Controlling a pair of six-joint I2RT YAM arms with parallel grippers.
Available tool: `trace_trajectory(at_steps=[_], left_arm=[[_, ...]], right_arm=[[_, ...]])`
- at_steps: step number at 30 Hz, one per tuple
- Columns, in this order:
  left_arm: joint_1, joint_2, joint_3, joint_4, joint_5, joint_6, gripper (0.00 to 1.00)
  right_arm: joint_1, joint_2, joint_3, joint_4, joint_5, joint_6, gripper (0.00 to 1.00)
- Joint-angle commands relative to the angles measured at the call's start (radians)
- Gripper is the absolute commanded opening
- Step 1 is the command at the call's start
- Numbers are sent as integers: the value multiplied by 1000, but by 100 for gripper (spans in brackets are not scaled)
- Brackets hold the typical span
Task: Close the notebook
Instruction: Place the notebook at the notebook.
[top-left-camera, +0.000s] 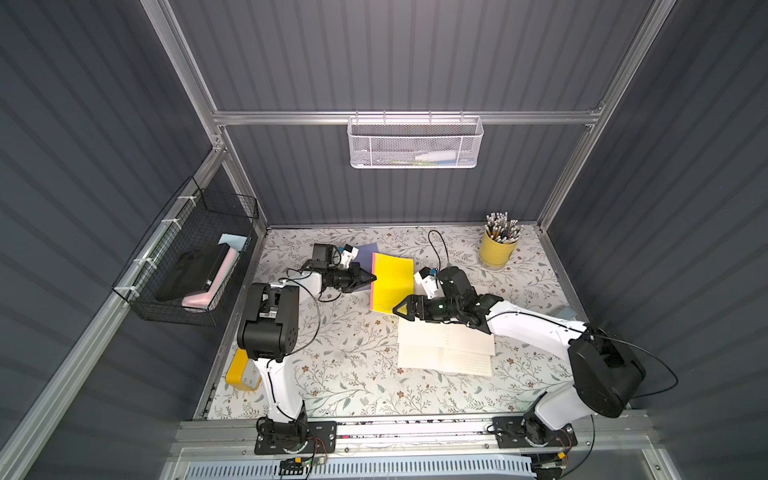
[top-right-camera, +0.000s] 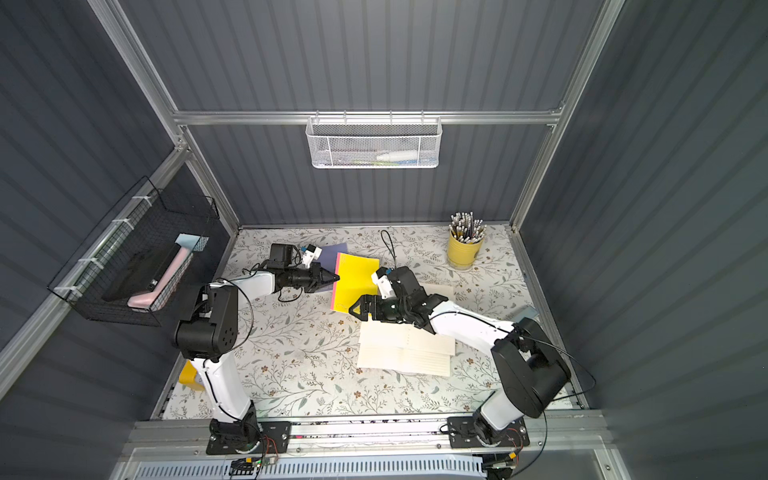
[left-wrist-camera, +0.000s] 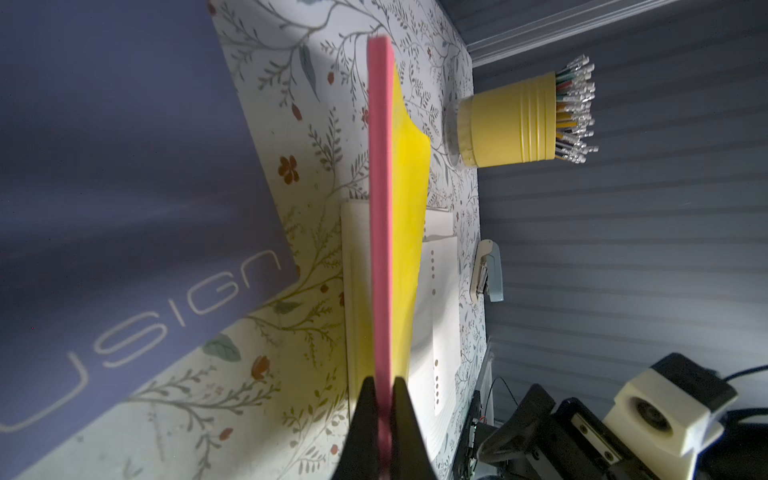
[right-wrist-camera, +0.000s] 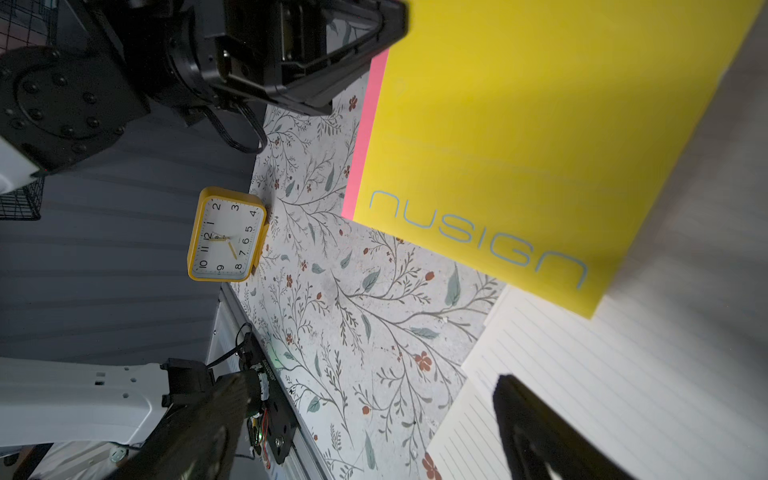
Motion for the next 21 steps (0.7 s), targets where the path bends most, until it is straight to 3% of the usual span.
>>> trace_trajectory(at_steps=[1,10,21], left_arm=[[37,43,98,-23,51,30,0],[138,150,190,110,116,-85,0],[203,280,347,-27,147,-29,0]], right_arm=[[-7,-27,-13,-27,40,1,96],[-7,-33,-24,-32,31,9,96],[-7,-20,-32,-25,25,18,96]])
